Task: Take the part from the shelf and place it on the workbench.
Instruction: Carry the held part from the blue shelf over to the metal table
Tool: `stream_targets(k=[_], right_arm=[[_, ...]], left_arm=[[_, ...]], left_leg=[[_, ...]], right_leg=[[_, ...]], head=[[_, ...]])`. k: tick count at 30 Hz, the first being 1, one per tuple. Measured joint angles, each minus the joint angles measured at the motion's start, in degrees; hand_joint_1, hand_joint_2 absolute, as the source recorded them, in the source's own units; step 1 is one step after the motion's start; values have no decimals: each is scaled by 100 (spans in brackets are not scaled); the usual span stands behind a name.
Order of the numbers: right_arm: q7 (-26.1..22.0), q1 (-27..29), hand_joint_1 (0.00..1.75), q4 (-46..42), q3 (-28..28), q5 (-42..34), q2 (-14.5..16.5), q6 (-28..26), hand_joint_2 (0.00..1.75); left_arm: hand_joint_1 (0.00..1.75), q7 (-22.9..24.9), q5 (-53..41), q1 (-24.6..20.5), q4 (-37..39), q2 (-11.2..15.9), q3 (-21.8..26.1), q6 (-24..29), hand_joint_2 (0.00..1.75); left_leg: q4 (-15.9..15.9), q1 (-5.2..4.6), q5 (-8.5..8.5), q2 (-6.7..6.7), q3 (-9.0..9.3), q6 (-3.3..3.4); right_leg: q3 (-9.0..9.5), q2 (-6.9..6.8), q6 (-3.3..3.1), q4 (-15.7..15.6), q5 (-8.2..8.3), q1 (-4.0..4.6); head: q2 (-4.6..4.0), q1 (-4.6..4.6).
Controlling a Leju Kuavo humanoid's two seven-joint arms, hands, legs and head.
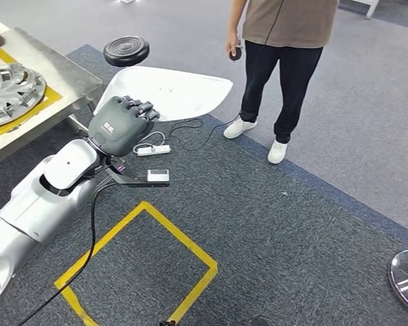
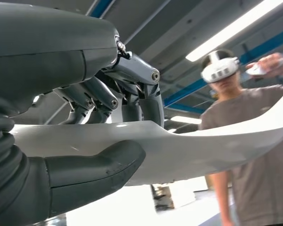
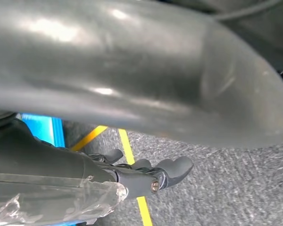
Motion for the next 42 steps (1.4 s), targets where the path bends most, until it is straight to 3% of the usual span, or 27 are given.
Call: stream_targets(k=[1, 3, 5, 7, 9, 10, 12, 14, 15, 16, 18, 19, 21, 22, 23, 25, 27, 29, 30, 32, 34, 36, 38, 40, 42], right_arm=[[0, -4, 0, 0, 0, 1, 1, 0, 0], [-1, -15, 0, 0, 0, 2, 1, 0, 0], [-2, -20, 0, -1, 0, 3, 1, 0, 0], [-4, -25, 0, -1, 0, 3, 1, 0, 0], [-5, -28, 0, -1, 0, 3, 1, -1, 0], [-5, -29, 0, -1, 0, 4, 1, -1, 0], [-7, -17, 0, 0, 0, 4, 1, -1, 0], [-6, -7, 0, 0, 0, 3, 1, -1, 0], [-5, -6, 0, 0, 0, 4, -1, -2, 0], [-5, -9, 0, -1, 0, 5, -2, -3, 0], [-4, -16, 0, -1, 0, 8, -2, -4, 0], [-5, -18, 0, -1, 0, 10, 0, -3, 0], [-4, -17, 0, 0, 0, 16, 4, -3, 0], [-4, -19, 0, 0, 0, 18, 5, -4, 0], [-3, -24, 0, 0, 0, 21, 6, -6, 0], [-3, -39, 0, -1, 0, 29, 8, -11, 0], [-4, -41, 0, -2, 0, 35, 9, -16, 0], [-3, -21, 0, -2, 0, 36, 9, -17, 0], [-2, -13, 0, -2, 0, 36, 9, -19, 0], [0, -14, 0, -2, 0, 35, 9, -18, 0], [0, -19, 0, -2, 0, 32, 10, -17, 0], [0, -19, 0, -2, -1, 22, 10, -17, 0], [0, -22, 0, -2, -2, 15, 10, -15, 0], [-3, -25, 0, -2, -2, 13, 10, -12, 0], [-6, -16, 0, -2, -2, 7, 10, -8, 0]], left_arm=[[175, 0, 1, 0, 0, 1, 2, -1, 175], [175, -1, 1, -21, 0, -2, 6, -1, 175], [175, -1, 1, -49, -1, -16, 7, -1, 175], [175, -1, 0, -57, -1, -22, 7, -1, 175], [175, -1, 0, -59, -1, -14, 13, -2, 175], [175, -1, 0, -66, -1, -16, 14, -2, 175], [175, -1, 0, -71, 0, -30, 7, -4, 175], [175, -4, -1, -54, 0, -40, -7, -6, 175], [175, -7, -1, -45, 0, -40, -11, -7, 175], [175, -9, -1, -40, 0, -39, -11, -8, 175], [175, -9, 0, -50, 0, -39, -7, -8, 175], [175, -9, 0, -60, 0, -40, -5, -8, 175], [175, -9, 1, -74, 0, -43, -5, -10, 175], [175, -9, 1, -76, 0, -39, -5, -11, 175], [175, -9, 2, -74, 0, -31, -3, -13, 175], [175, -9, 2, -87, 0, -21, -1, -14, 175], [175, -9, 2, -102, 0, -35, -4, -16, 175], [175, -9, 2, -90, 0, -49, -9, -23, 175], [175, -9, 2, -82, 0, -50, -11, -26, 175], [175, -9, 2, -80, 0, -51, -8, -30, 175], [175, -9, 2, -104, -1, -56, -3, -29, 175], [175, -9, 3, -125, -1, -68, -1, -29, 175], [175, -9, 4, -118, -1, -65, 0, -31, 175], [175, -9, 4, -119, -1, -50, 5, -32, 175], [175, -9, 4, -123, 0, -52, 4, -33, 175]], left_leg=[[-256, -1, 179, 32, 137, 6], [-1046, -33, 533, 298, 577, 37], [-1514, -69, 633, 511, 820, 105], [-1576, -79, 610, 425, 823, 185], [-1599, -52, 627, 291, 832, 250], [-1610, -31, 640, 230, 839, 281], [-1612, -6, 646, 95, 841, 318], [-1609, -2, 646, -65, 842, 325], [-1606, 1, 645, -143, 843, 321], [-1600, 9, 644, -218, 843, 311], [-1564, 22, 627, -356, 833, 259], [-1535, 24, 620, -424, 815, 225], [-1508, 28, 632, -537, 767, 154], [-1516, 40, 649, -585, 750, 126], [-1524, 49, 652, -582, 738, 100], [-1340, 36, 519, -372, 639, 55], [-708, 15, 188, -89, 336, 26], [-51, 16, -46, -11, 10, 26], [51, 15, -25, -4, -45, 39], [-358, -8, 274, 47, 170, 96], [-1082, -83, 545, 289, 568, 179], [-1452, -141, 590, 438, 756, 236], [-1505, -129, 587, 320, 768, 272], [-1538, -85, 608, 196, 794, 317], [-1552, -52, 624, 76, 806, 356]], right_leg=[[17, -69, 7, 0, -11, 1], [61, -192, 42, 8, -45, 30], [90, -300, 90, 11, -80, 78], [124, -433, 138, -9, -107, 98], [109, -353, 201, 88, -203, 80], [28, -224, 230, 284, -322, 70], [-315, 48, 259, 1008, -670, 57], [-645, 114, 269, 1608, -846, 56], [-688, 121, 269, 1623, -772, 54], [-627, 137, 268, 1423, -598, 48], [-317, 307, 279, 685, -196, 6], [-173, 410, 275, 381, -86, -21], [-51, 514, 235, 135, -56, -39], [-46, 477, 194, 130, -56, -32], [-49, 428, 153, 127, -47, -26], [-44, 335, 74, 115, -34, -25], [-41, 227, 27, 110, -38, -13], [-40, 102, 7, 110, -50, 8], [-39, 38, 1, 110, -54, 19], [-22, -86, -2, 110, -66, 42], [1, -197, 23, 115, -92, 78], [24, -310, 66, 108, -118, 117], [52, -423, 115, 85, -142, 131], [15, -304, 181, 230, -263, 120], [-238, -27, 236, 818, -571, 100]], head=[[0, -1], [0, -8], [0, -6], [0, 3], [0, 11], [0, 22], [0, 51], [0, 68], [0, 71], [0, 71], [0, 77], [0, 78], [0, 79], [0, 77], [0, 78], [0, 47], [0, 15], [0, 13], [0, 11], [0, 13], [0, 11], [0, 16], [0, 24], [-1, 35], [-1, 66]])
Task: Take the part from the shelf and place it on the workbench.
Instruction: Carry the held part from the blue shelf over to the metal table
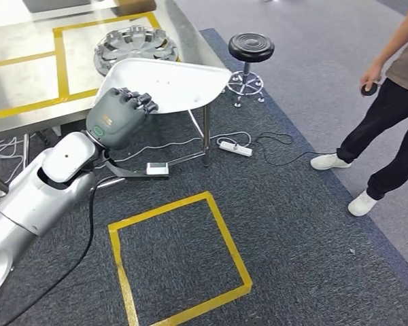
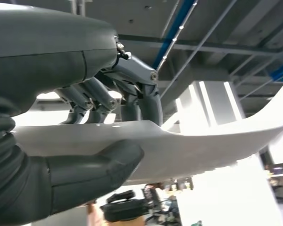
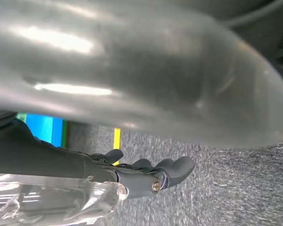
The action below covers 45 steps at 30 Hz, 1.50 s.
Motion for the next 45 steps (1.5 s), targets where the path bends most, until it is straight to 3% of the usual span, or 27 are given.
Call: stream_targets(k=[2, 3, 4, 5, 7, 9, 11, 13, 15, 16, 18, 19, 20, 22, 23, 25, 29, 30, 34, 36, 39, 45], right_arm=[[-1, 15, 0, 0, -1, -8, 0, 3, 0], [-1, 20, 0, 0, -2, -11, 0, 4, 0], [-2, 20, 0, 0, -3, -14, 0, 4, 0], [-3, 18, 0, 0, -4, -16, 0, 4, 0], [-9, 14, 0, 1, -4, -18, 2, 4, 0], [-16, 15, 0, 2, -4, -19, 4, 5, 0], [-20, 12, 0, 2, -4, -19, 5, 5, 0], [-21, 3, 0, 1, -4, -17, 10, 5, 0], [-24, 4, 0, 0, -4, -11, 13, 7, 0], [-25, 12, 0, 0, -5, -9, 13, 7, 0], [-25, 27, 0, 0, -6, -4, 13, 4, 0], [-28, 28, 0, 0, -7, -1, 13, -4, 0], [-33, 22, 0, 0, -7, 4, 13, -19, 0], [-47, 2, 0, 0, -7, 23, 13, -67, 0], [-51, -10, 0, 0, -7, 32, 13, -88, 0], [-56, -31, 0, 0, -7, 37, 13, -117, 0], [-73, -34, 0, 0, -7, 37, 11, -167, 0], [-77, -36, 0, 0, -7, 39, 11, -176, 0], [-86, -59, 0, 0, -7, 52, 11, -206, 0], [-85, -59, 0, 0, -7, 61, 11, -215, 0], [-84, -59, 0, 0, -7, 76, 11, -221, 0], [-84, -57, 0, 0, -7, 80, 11, -231, 0]], left_arm=[[175, -1, -1, 29, 0, -6, -12, -3, 175], [175, -1, -2, 48, 0, -5, -16, -5, 175], [175, -2, -2, 61, 0, -2, -18, -9, 175], [175, -2, -2, 67, 0, 2, -16, -11, 175], [175, -2, -2, 61, 0, 8, -10, -16, 175], [175, -2, -1, 53, 0, 13, -8, -19, 175], [175, -2, 0, 56, 0, 31, -6, -20, 175], [175, -2, 0, 50, -1, 59, 0, -21, 175], [175, -2, 0, 37, -2, 64, -1, -28, 175], [175, -2, 0, 40, -2, 61, -6, -37, 175], [175, -2, 0, 65, -1, 59, -10, -56, 175], [175, -1, 0, 73, -1, 61, -10, -63, 175], [175, 1, 0, 75, -1, 61, -9, -67, 175], [175, 11, 1, 63, -2, 64, -2, -72, 175], [175, 18, 2, 55, -2, 67, 3, -73, 175], [175, 29, 3, 51, -2, 74, 6, -74, 175], [175, 38, 4, 61, -2, 91, 3, -84, 175], [175, 39, 4, 61, -2, 93, 1, -85, 175], [175, 39, 10, 61, -2, 101, -4, -86, 175], [175, 39, 27, 61, -2, 104, -4, -86, 175], [175, 39, 45, 61, -2, 108, -4, -86, 175], [175, 39, 48, 62, -2, 109, -5, -86, 175]], left_leg=[[1, 6, 4, -144, -2, 18], [2, 8, 5, -221, -2, 18], [3, 11, 7, -295, 0, 13], [5, 18, 8, -369, 3, 1], [25, 24, 9, -506, -9, -47], [35, 28, 30, -628, -52, -118], [14, 51, 64, -726, -84, -190], [113, 46, -14, -563, -146, -254], [629, 30, -306, -239, -398, -306], [1014, 35, -481, -143, -588, -326], [1548, 52, -632, -83, -863, -346], [1548, 58, -563, -77, -868, -348], [1328, 62, -404, -70, -754, -343], [591, 56, -80, 0, -332, -323], [277, 48, 1, 38, -153, -302], [8, 33, 3, 82, -4, -254], [-29, 36, 26, 52, -2, -226], [-29, 33, 23, 47, -2, -211], [-28, 28, 22, 45, -6, -171], [-28, 26, 22, 47, -6, -167], [-28, 22, 27, 47, -6, -158], [-29, 29, 38, 47, -6, -154]], right_leg=[[-356, 126, 24, 703, -257, -10], [-450, 142, 31, 843, -248, -12], [-438, 154, 33, 755, -123, -17], [-324, 183, 36, 460, 83, -29], [26, 391, 44, -323, 442, -87], [218, 553, 11, -720, 535, -118], [236, 494, -71, -745, 530, -100], [257, 384, -153, -777, 552, -101], [274, 259, -208, -803, 559, -107], [275, 195, -224, -805, 555, -105], [276, 63, -231, -804, 545, -103], [277, 12, -227, -803, 540, -103], [283, -33, -218, -802, 533, -103], [300, -97, -181, -800, 513, -91], [304, -124, -156, -797, 503, -77], [308, -156, -101, -811, 498, -48], [321, -162, -242, -870, 522, -32], [337, -165, -237, -890, 535, -31], [390, -165, -88, -977, 583, -37], [394, -162, -48, -990, 591, -42], [393, -162, -14, -993, 596, -47], [383, -158, -11, -980, 598, -38]], head=[[1, 20], [1, 22], [1, 22], [1, 22], [1, 23], [1, 21], [1, 20], [1, -5], [1, -49], [1, -66], [1, -69], [1, -68], [1, -68], [1, -67], [1, -67], [1, -57], [1, -44], [1, -44], [1, -45], [1, -47], [1, -48], [1, -50]])
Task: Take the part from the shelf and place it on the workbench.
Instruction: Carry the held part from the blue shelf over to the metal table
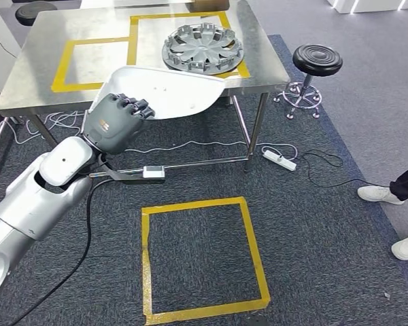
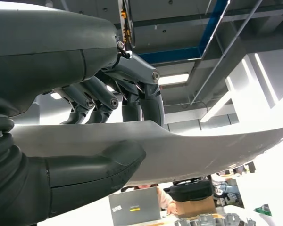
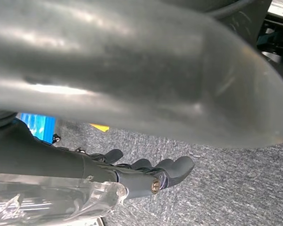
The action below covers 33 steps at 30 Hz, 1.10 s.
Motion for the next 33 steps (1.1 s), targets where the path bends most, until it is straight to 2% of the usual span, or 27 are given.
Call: stream_targets(k=[18, 23, 27, 29, 30, 32, 33], right_arm=[[-25, 54, 0, 0, -7, -49, 0, -30, 0], [-52, 61, 0, 0, -9, -44, 2, -33, 0], [-57, 56, 0, 0, -11, -34, 2, -37, 0], [-61, 54, 0, 0, -11, -32, 2, -38, 0], [-62, 56, 0, 0, -11, -30, 2, -38, 0], [-62, 78, 0, 0, -11, -26, 2, -38, 0], [-62, 91, 0, 0, -12, -22, 2, -38, 0]], left_arm=[[175, 183, -36, 0, 0, 6, 13, -167, 175], [175, 280, -137, 0, 0, 15, 18, -175, 175], [175, 327, -185, -1, -2, 41, 42, -173, 175], [175, 337, -195, -10, -9, 40, 52, -171, 175], [175, 344, -202, -14, -13, 37, 55, -170, 175], [175, 356, -222, -5, -14, 30, 54, -170, 175], [175, 359, -231, 10, -14, 25, 49, -170, 175]], left_leg=[[1, 6, 1, 1, -1, -2], [9, -32, -32, 1, -8, 46], [-36, -44, -45, -12, 8, 133], [-64, -18, -54, -34, 61, 181], [-70, -8, -60, -46, 82, 196], [-69, -8, -71, -76, 94, 204], [-66, -8, -78, -97, 100, 199]], right_leg=[[-3, 2, -1, 9, -1, 5], [0, -1, 32, -2, 0, -31], [13, -2, 115, 41, 28, -59], [-98, 105, 125, 258, -117, -68], [-248, 178, 122, 527, -272, -71], [-647, 286, 118, 1286, -597, -70], [-823, 305, 124, 1576, -679, -70]], head=[[0, 1], [0, -2], [0, -2], [-1, 16], [-1, 22], [-1, 40], [-1, 45]])
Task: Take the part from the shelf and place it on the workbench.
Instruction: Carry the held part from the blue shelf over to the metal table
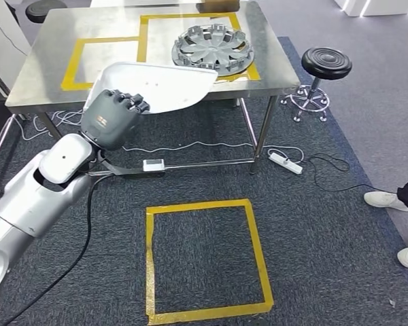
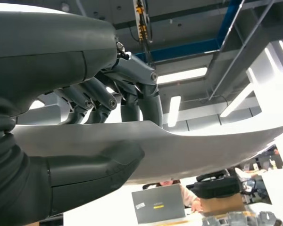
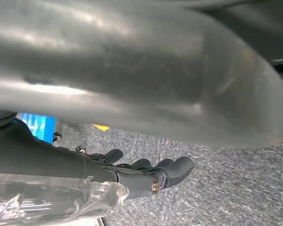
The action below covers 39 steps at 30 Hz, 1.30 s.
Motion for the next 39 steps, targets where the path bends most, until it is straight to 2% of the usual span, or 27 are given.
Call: stream_targets(k=[1, 2, 4, 5, 7, 9, 11, 12, 15, 16, 17, 18, 20, 21, 22, 25, 27, 28, 30, 31, 32, 33, 34, 36, 37, 38, 39], right_arm=[[1, 8, 0, 0, -1, 3, 0, 0, 0], [1, 11, 0, 0, -1, 6, 0, 0, 0], [1, 12, 0, 0, -1, 14, 0, -1, 0], [1, 10, 0, 1, -1, 19, 1, -1, 0], [1, 3, 0, 2, -1, 29, 3, -1, 0], [1, -1, 0, 2, -2, 38, 3, -4, 0], [0, -3, 0, 2, -3, 45, 2, -7, 0], [-1, -5, 0, 2, -3, 47, 2, -7, 0], [-2, 4, 0, 2, -3, 51, 2, -8, 0], [-2, 11, 0, 2, -3, 52, 2, -9, 0], [-2, 16, 0, 2, -3, 52, 2, -9, 0], [-2, 18, 0, 2, -3, 53, 2, -9, 0], [-2, 16, 0, 3, -3, 55, 3, -8, 0], [-2, 13, 0, 3, -4, 57, 4, -8, 0], [-2, 7, 0, 1, -4, 61, 4, -9, 0], [-5, -16, 0, -8, -8, 75, -1, -10, 0], [-8, -30, 0, -10, -11, 77, -2, -9, 0], [-8, -32, 0, -11, -13, 78, -2, -9, 0], [-8, -23, 0, -11, -20, 77, -2, -9, 0], [-8, -12, 0, -11, -26, 77, -2, -9, 0], [-8, -2, 0, -11, -31, 77, -2, -9, 0], [-8, 7, 0, -11, -37, 77, -2, -9, 0], [-8, 13, 0, -11, -41, 76, -2, -9, 0], [-8, 39, 0, -10, -51, 75, -2, -8, 0], [-8, 47, 0, -9, -58, 75, -2, -6, 0], [-7, 51, 0, -9, -66, 73, -2, -5, 0], [-5, 45, 0, -9, -72, 72, -2, -4, 0]], left_arm=[[175, 1, -7, 17, -1, -2, -4, 0, 175], [175, 3, -10, 30, -1, -3, -7, 0, 175], [175, 6, -11, 39, -1, -3, -5, 1, 175], [175, 9, -13, 36, -1, -3, -3, 1, 175], [175, 14, -22, 33, -2, -3, 2, 1, 175], [175, 17, -33, 35, -2, -3, 8, 2, 175], [175, 20, -44, 31, -8, -12, 32, 7, 175], [175, 21, -48, 26, -11, -19, 49, 10, 175], [175, 22, -56, 44, -13, -27, 74, 10, 175], [175, 23, -58, 59, -13, -27, 74, 8, 175], [175, 23, -60, 70, -13, -27, 75, 7, 175], [175, 23, -60, 74, -13, -27, 78, 7, 175], [175, 23, -60, 73, -13, -20, 84, 6, 175], [175, 23, -61, 69, -13, -16, 85, 4, 175], [175, 23, -62, 68, -13, -12, 87, 3, 175], [175, 23, -66, 54, -14, -18, 93, 1, 175], [175, 23, -66, 38, -15, -15, 98, 2, 175], [175, 23, -67, 38, -15, -15, 98, 2, 175], [175, 23, -68, 59, -15, -19, 91, 2, 175], [175, 23, -68, 78, -15, -21, 88, 2, 175], [175, 23, -68, 98, -15, -20, 87, 2, 175], [175, 23, -68, 111, -15, -20, 86, 1, 175], [175, 23, -68, 118, -15, -22, 86, 1, 175], [175, 23, -68, 123, -13, -29, 78, 0, 175], [175, 22, -68, 125, -11, -34, 74, -1, 175], [175, 21, -68, 125, -11, -39, 75, -1, 175], [175, 20, -68, 121, -11, -43, 80, -1, 175]], left_leg=[[4, 4, -12, -26, 12, -15], [11, 14, -30, -51, 32, -39], [40, 42, -90, -87, 84, -110], [63, 48, -122, -101, 98, -151], [85, 45, -167, -116, 97, -224], [91, 48, -185, -118, 106, -282], [269, 55, -198, -69, 48, -333], [510, 56, -242, -42, -84, -357], [1525, 55, -576, -15, -780, -400], [1676, 54, -647, -15, -947, -395], [1634, 52, -613, -15, -1016, -379], [1423, 47, -465, -15, -994, -355], [716, 25, 83, 14, -807, -285], [391, 11, 290, 27, -718, -256], [164, 1, 422, 35, -649, -234], [-12, 15, 375, -10, -468, -171], [-9, 16, 297, -32, -333, -99], [-9, 9, 255, -37, -276, -64], [-7, -12, 141, -52, -160, -24], [-6, -22, 72, -62, -85, -16], [-6, -30, 0, -71, 5, -15], [-5, -38, -80, -77, 111, -18], [-5, -44, -164, -80, 223, -25], [5, -58, -328, -86, 423, -49], [3, -66, -418, -95, 495, -71], [22, -72, -471, -105, 558, -98], [43, -77, -508, -115, 610, -126]], right_leg=[[-88, 7, 7, 94, 27, -3], [-62, 6, 15, -46, 168, -10], [225, 14, 44, -775, 624, -33], [367, 33, 32, -1118, 722, -37], [507, 66, -52, -1415, 732, -29], [551, 74, -168, -1418, 699, -15], [627, 76, -245, -1417, 673, -19], [679, 77, -277, -1421, 643, -24], [824, 75, -324, -1423, 512, -22], [885, 75, -326, -1424, 460, -21], [960, 76, -323, -1424, 402, -19], [1045, 76, -315, -1427, 338, -18], [1212, 75, -280, -1433, 200, -12], [1272, 79, -249, -1438, 126, 1], [1344, 78, -213, -1462, 60, 17], [1524, 63, -92, -1417, 26, 41], [1408, 51, -51, -1098, -8, 34], [1209, 48, -46, -795, -89, 34], [693, 49, -44, -147, -389, 46], [478, 50, -46, 22, -558, 52], [342, 50, -50, 20, -651, 57], [280, 50, -62, -149, -601, 62], [276, 52, -80, -442, -376, 68], [316, 50, -127, -1136, 420, 80], [356, 45, -157, -1368, 720, 90], [390, 47, -189, -1505, 888, 97], [444, 50, -230, -1553, 893, 101]], head=[[0, 6], [1, 9], [1, 15], [1, 25], [1, 32], [1, 28], [1, 21], [1, 16], [1, 9], [1, 8], [1, 8], [0, 9], [1, 8], [1, -3], [1, -12], [1, -11], [1, 3], [1, 10], [1, 32], [1, 38], [1, 42], [1, 42], [1, 43], [1, 44], [0, 36], [-1, 23], [-1, 12]])
